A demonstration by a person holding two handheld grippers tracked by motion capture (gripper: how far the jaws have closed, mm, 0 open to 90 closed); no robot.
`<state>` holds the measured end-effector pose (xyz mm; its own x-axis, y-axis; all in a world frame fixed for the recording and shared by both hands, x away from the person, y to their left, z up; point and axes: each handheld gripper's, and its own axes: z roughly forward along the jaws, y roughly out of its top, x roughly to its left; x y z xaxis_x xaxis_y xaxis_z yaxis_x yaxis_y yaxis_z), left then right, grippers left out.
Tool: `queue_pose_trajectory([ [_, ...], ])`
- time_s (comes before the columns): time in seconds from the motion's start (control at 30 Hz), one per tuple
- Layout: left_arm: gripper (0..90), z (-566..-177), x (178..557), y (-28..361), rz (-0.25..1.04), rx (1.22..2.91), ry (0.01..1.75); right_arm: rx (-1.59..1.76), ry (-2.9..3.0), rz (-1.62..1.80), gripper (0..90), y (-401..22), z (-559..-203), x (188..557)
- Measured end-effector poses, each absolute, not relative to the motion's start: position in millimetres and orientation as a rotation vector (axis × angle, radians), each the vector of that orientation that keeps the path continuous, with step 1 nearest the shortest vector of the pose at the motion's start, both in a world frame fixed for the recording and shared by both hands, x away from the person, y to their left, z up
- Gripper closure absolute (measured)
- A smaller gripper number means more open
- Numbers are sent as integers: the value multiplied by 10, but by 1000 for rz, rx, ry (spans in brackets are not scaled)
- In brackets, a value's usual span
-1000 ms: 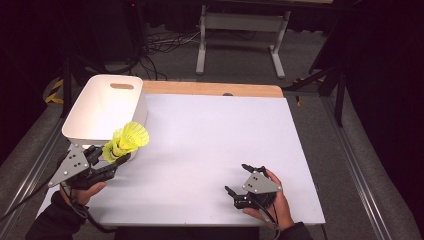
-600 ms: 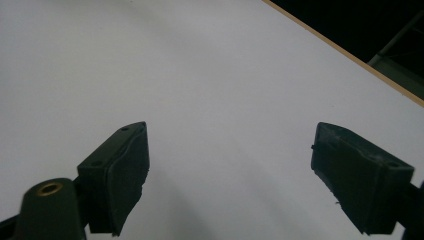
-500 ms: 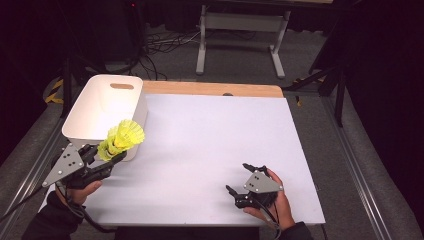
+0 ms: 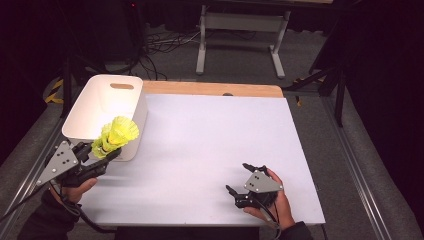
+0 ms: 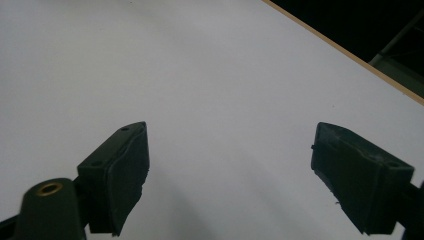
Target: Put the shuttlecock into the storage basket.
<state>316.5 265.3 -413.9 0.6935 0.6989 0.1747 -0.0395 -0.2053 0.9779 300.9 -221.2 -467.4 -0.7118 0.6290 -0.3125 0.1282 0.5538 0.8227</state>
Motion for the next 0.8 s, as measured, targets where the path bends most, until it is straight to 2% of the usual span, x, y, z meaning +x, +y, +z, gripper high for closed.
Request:
queue_pose_trajectory([
  [0.8, 550, -3822, 3372, 2899, 693, 1649, 604, 646, 2177, 1118, 168, -2265, -4666, 3048],
])
